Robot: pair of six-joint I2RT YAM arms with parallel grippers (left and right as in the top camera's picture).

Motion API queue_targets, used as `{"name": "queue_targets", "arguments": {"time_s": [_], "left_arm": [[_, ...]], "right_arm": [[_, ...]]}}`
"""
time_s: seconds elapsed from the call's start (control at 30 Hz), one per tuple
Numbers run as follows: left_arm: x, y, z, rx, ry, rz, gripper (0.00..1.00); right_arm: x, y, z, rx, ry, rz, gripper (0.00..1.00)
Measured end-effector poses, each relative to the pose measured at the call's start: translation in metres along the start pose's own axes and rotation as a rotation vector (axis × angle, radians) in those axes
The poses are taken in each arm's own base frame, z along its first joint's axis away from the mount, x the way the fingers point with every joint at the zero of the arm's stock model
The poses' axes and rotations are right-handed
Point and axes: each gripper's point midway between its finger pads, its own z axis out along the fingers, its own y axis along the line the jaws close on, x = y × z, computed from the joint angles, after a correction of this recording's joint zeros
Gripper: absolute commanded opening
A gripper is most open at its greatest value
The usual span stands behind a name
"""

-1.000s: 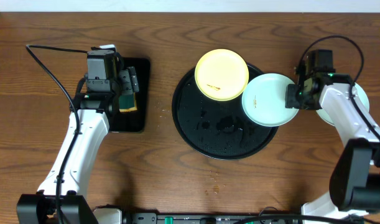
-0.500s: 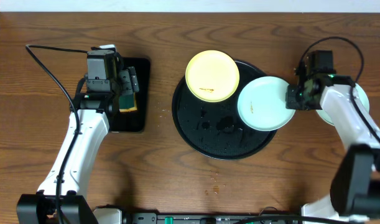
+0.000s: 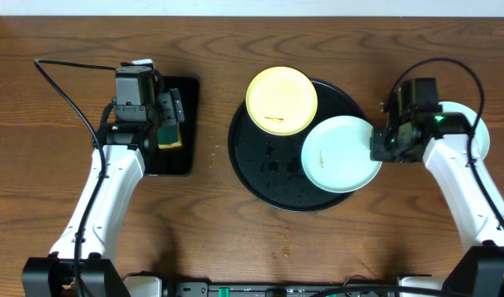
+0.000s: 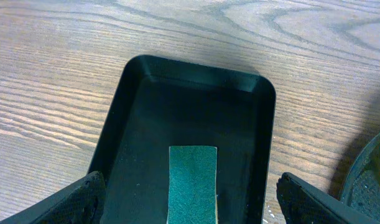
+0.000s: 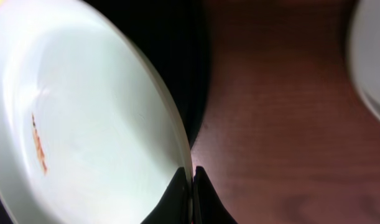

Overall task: Clean dirty plates on tray and stack at the side
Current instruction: 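Grip the rim of the second pale green plate with the right gripper, then lower the left gripper into the black tray and grasp the sponge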

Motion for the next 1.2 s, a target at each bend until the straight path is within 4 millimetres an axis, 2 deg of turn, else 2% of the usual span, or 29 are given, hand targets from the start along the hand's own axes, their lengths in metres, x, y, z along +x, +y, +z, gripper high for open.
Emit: {"name": "queue_targets", "arguments": {"time_s": [0.13, 0.3, 0.43, 0.67, 0.8, 0.93, 1.0, 1.17, 1.2], "left_arm": [[0.000, 0.000, 0.000, 0.000, 0.000, 0.000, 0.88], [0.000, 0.000, 0.000, 0.000, 0.000, 0.000, 0.88], [0.000, 0.000, 0.000, 0.000, 0.000, 0.000, 0.88], [0.001, 0.000, 0.000, 0.000, 0.004, 0.001, 0.88], [0.023, -0.005, -0.001, 0.037, 0.097, 0.010, 0.88], [0.065, -0.016, -0.010, 0.113, 0.274, 0.016, 0.88], [0.080, -0.019, -0.014, 0.135, 0.336, 0.013, 0.88], [0.084, -0.024, -0.017, 0.165, 0.360, 0.007, 0.88], [0.084, -0.023, -0.017, 0.165, 0.358, 0.008, 0.84]], "right_arm": [[0.010, 0.008, 0.026, -0.017, -0.018, -0.022, 0.01], [0.011, 0.011, 0.053, -0.035, -0.088, -0.023, 0.01], [0.015, 0.011, 0.061, -0.038, -0.103, -0.021, 0.01], [0.019, 0.018, 0.065, -0.047, -0.103, -0.044, 0.01], [0.019, 0.018, 0.065, -0.047, -0.104, -0.045, 0.01], [0.019, 0.018, 0.065, -0.047, -0.104, -0.045, 0.01], [0.020, 0.019, 0.065, -0.047, -0.104, -0.047, 0.01], [0.020, 0.019, 0.065, -0.048, -0.104, -0.047, 0.01], [0.020, 0.019, 0.065, -0.048, -0.104, -0.047, 0.01]]}}
